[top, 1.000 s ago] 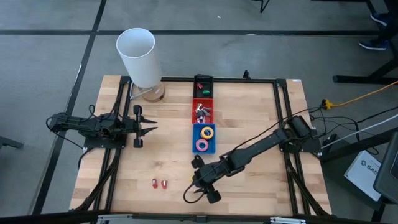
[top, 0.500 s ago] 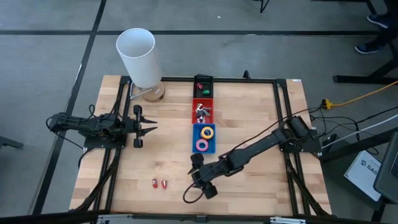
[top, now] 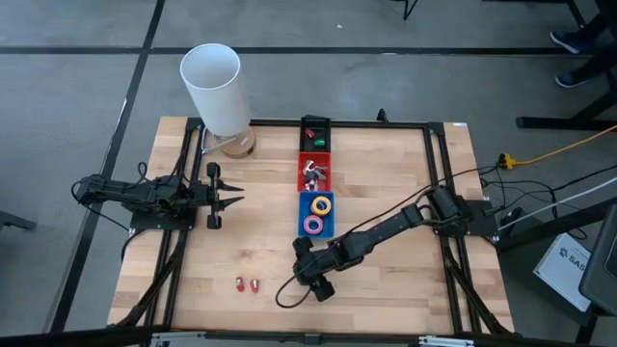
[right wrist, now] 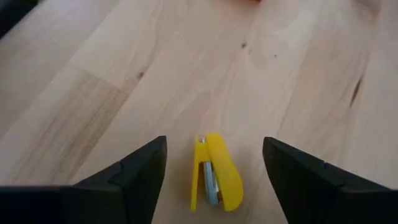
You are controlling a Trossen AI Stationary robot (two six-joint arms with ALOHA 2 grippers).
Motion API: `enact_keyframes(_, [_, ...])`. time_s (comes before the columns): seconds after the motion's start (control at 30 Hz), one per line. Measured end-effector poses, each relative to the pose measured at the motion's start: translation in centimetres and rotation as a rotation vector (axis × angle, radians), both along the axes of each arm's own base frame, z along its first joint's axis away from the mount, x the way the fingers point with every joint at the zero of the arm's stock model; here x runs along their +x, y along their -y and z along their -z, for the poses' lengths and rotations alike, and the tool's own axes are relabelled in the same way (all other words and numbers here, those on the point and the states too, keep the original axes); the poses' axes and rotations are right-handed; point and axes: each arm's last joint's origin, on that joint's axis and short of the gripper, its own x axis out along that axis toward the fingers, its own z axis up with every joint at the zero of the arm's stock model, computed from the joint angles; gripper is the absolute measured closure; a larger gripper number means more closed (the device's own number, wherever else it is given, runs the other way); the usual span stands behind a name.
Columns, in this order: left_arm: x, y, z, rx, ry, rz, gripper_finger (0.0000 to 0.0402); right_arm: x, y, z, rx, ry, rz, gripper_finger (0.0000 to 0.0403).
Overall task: Pick and place Stapler, Stapler remover, tape
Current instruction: Put the yellow stapler into the black bin
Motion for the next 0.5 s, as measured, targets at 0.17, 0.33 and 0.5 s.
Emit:
enact_keyframes(0.17, [0.00, 0.00, 0.00, 0.000, 0.000, 0.000, 0.0311, -0.33, 0.18, 0.27, -0.041, -0.035, 0.018, 0.0173])
enact_keyframes(0.33, [0.00, 0.00, 0.00, 0.000, 0.000, 0.000, 0.0307, -0.77, 0.34, 0.47, -0.044, -0.096, 0.046, 0.0241])
enact_keyframes(0.5, [0.00, 0.00, 0.00, 0.000, 0.000, 0.000, 0.0307, -0.92, 0.19, 0.38, -0.010, -0.127, 0.093, 0.0315])
